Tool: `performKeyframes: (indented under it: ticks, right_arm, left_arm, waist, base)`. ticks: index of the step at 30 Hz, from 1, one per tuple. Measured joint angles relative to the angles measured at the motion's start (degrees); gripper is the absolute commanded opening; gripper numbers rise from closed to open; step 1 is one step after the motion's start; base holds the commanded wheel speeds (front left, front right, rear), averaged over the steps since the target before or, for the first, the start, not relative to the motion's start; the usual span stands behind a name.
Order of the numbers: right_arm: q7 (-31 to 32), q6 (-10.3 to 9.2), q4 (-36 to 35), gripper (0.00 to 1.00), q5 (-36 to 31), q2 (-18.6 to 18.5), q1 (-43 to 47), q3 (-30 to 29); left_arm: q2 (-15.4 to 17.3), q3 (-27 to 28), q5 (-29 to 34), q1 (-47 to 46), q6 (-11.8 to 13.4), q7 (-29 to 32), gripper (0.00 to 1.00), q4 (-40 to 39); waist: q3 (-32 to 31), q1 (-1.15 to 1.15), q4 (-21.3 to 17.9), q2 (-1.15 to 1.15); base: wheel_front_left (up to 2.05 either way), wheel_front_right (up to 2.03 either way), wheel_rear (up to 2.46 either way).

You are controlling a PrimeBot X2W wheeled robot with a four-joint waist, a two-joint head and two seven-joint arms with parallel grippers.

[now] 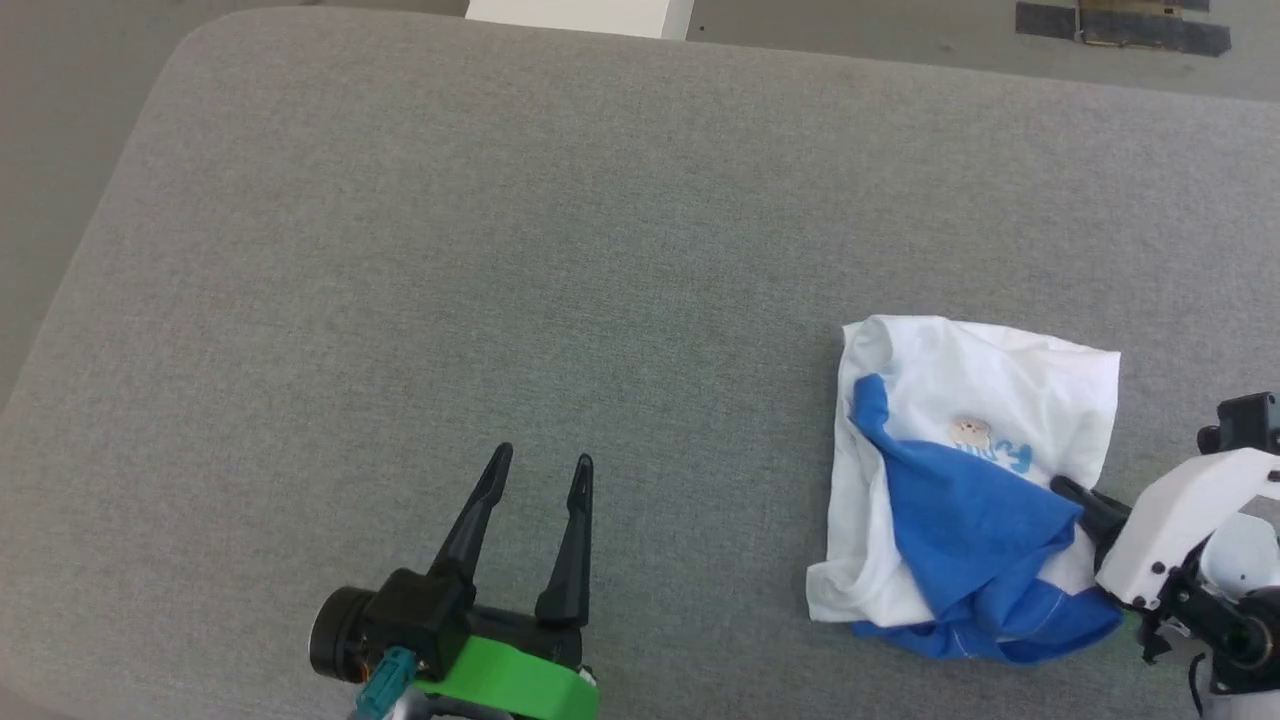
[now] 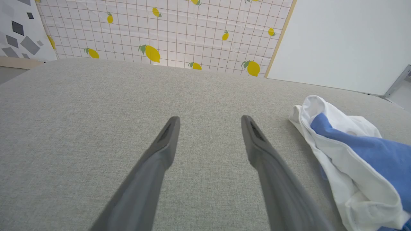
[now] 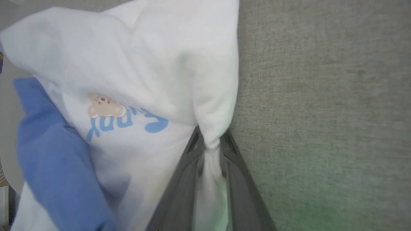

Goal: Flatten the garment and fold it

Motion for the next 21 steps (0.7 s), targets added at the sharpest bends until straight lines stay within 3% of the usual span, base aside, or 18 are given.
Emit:
performKeyframes:
  ticks: [9,12,21]
  right_arm:
    - [-3.26,0.0,-0.62,0.0,-5.37,-0.04,-0.54,3.81]
    - [-4.22,0.0,-1.9,0.0,-7.16,-3.32,-1.51,6.98]
    - [-4.61,0.0,-2.69,0.0,-7.33,-18.44,-8.16,15.01]
  left_arm:
    - [0.01,0.55,0.1,0.03,-0.03,0.0,1.0,0.24]
    - [0.04,0.74,0.38,0.03,-0.1,0.0,1.0,0.12]
    - [0.22,0.8,2.05,-1.68,-0.52,0.0,1.0,-0.71]
  waist:
    - [-1.9,0.0,-2.47,0.0]
    - [-2.3,0.0,-4.06,0.0]
    - [-1.08,0.0,-9.38,0.0]
  base:
    - [0.0,0.0,0.0]
    - [0.0,0.0,0.0]
    - [0.0,0.0,0.0]
